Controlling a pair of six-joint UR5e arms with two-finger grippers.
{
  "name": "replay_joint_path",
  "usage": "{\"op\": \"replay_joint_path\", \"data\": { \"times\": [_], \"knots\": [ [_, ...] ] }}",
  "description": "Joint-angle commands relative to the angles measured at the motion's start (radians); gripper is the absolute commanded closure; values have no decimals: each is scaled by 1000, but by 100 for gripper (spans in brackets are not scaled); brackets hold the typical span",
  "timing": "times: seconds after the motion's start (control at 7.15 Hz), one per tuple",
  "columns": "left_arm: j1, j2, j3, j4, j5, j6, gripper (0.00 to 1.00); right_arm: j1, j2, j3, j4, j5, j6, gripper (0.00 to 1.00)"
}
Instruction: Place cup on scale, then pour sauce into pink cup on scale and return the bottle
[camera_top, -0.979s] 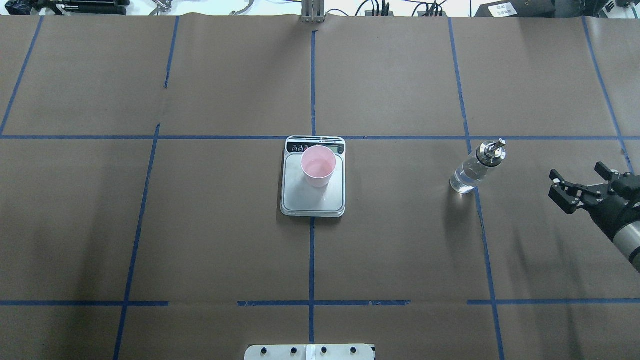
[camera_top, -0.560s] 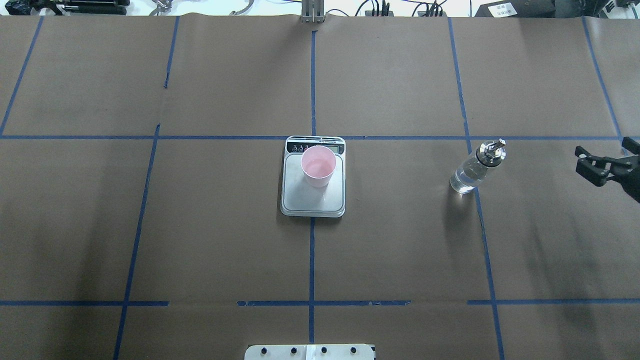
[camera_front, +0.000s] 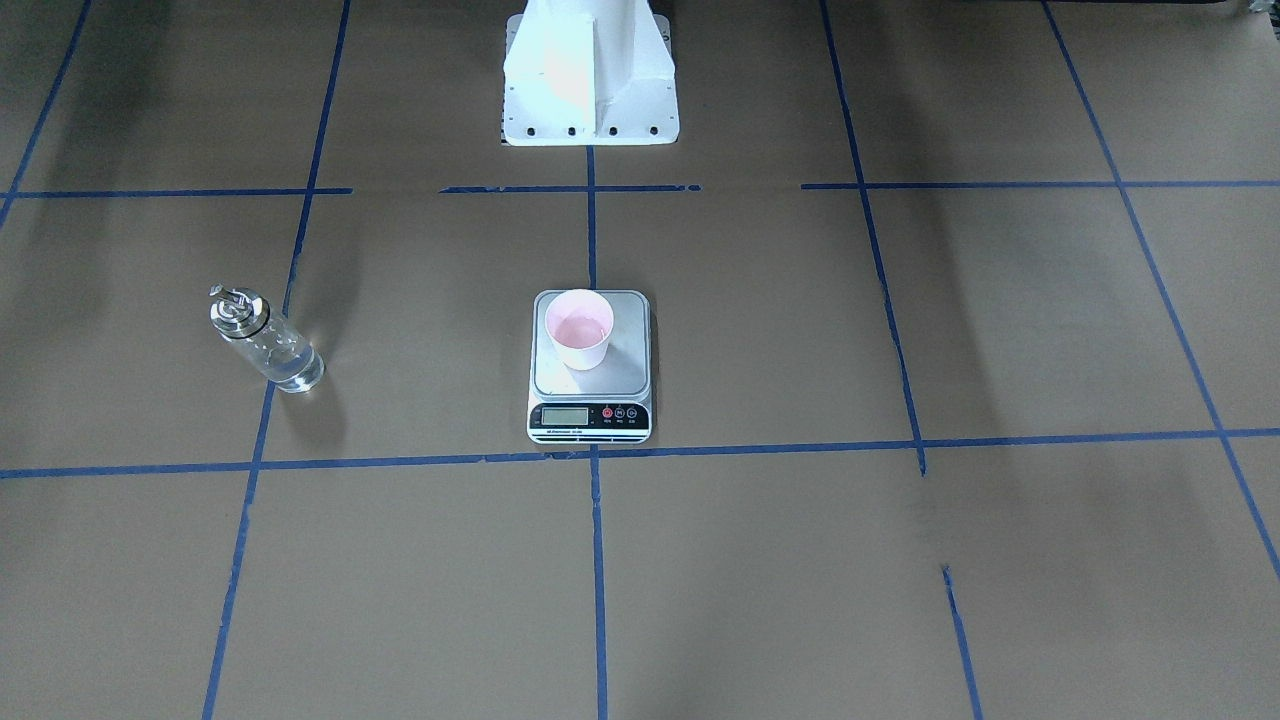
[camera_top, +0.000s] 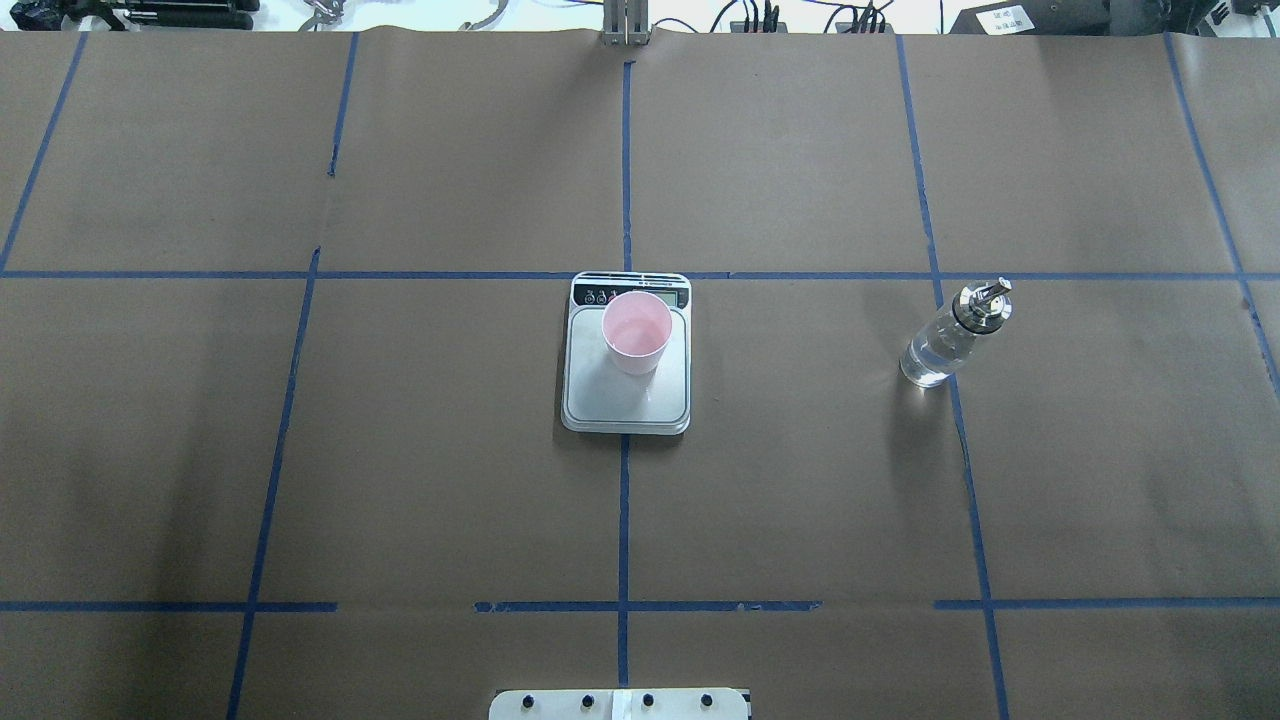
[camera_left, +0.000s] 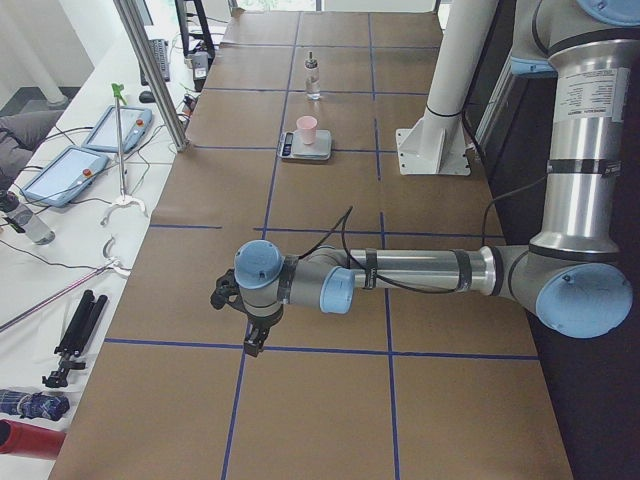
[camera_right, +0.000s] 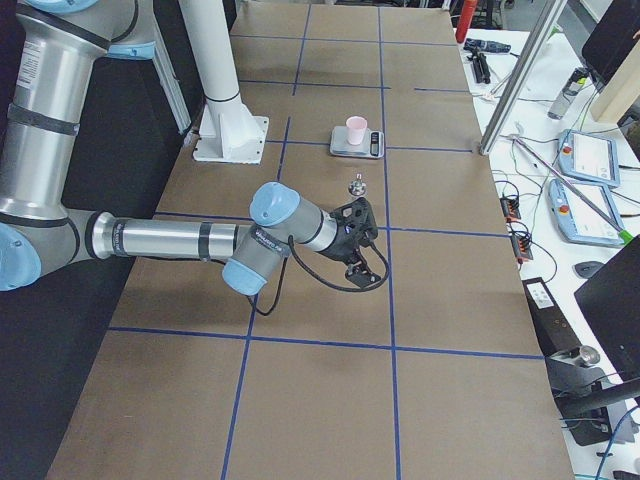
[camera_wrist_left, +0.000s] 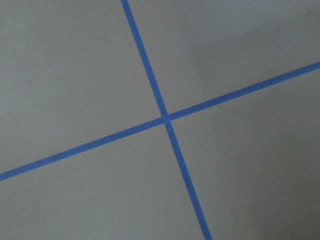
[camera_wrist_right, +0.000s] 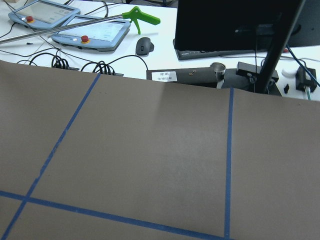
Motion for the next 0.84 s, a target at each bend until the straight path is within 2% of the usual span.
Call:
{"op": "replay_joint_path", "data": {
  "times": [0.0,0.14,0.28,0.42,0.56,0.7],
  "knots": [
    [0,0,0,0,0,-1,0,205,69,-3,-353,248,-274,0],
    [0,0,3,0,0,-1,0,207,76,-2,-493,235,-479,0],
    [0,0,3,0,0,-1,0,205,108,0,-666,171,-659,0],
    [0,0,6,0,2,1,0,211,139,-14,-787,105,-720,0],
    [0,1,6,-1,2,3,0,211,141,-110,-811,74,-702,0],
    [0,1,7,-1,2,3,0,211,141,-182,-807,107,-702,0]
  ]
}}
